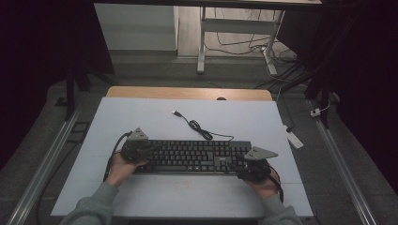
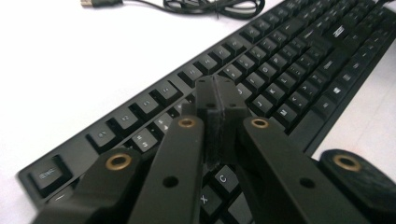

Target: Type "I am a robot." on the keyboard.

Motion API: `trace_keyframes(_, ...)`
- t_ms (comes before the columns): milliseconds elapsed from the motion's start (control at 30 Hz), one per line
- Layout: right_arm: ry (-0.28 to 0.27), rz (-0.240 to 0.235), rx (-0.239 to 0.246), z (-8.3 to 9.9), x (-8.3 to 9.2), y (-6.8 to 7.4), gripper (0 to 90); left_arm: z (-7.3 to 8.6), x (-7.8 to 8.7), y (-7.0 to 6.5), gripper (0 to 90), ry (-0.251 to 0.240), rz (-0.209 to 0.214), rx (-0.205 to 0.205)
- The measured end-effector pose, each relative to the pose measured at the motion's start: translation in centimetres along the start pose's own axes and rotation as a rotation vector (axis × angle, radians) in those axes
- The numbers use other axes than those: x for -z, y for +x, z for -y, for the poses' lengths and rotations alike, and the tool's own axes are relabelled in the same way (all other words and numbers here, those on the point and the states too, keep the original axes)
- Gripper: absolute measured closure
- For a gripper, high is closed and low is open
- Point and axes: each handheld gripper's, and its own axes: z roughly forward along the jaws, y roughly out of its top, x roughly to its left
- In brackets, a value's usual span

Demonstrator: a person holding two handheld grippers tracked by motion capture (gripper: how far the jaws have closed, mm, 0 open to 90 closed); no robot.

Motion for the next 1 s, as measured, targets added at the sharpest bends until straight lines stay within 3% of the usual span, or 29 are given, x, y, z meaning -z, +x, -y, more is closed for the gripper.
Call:
trace_keyframes(133, -0.002, 0.001, 0.002, 0.0, 0.0, 0.0, 50.8, -0.1, -1.1, -0.2, 89.0, 0.037, -0.021, -0.023)
trace_keyframes(367, 0.001, 0.001, -0.002, 0.0, 0.1, 0.0, 50.8, 0.1, -2.1, 0.1, 89.0, 0.083, -0.052, -0.027)
trace_keyframes(1000, 0.003, 0.005, 0.001, 0.0, 0.1, 0.0, 50.7, 0.4, -2.8, 0.1, 88.9, 0.113, -0.064, -0.033)
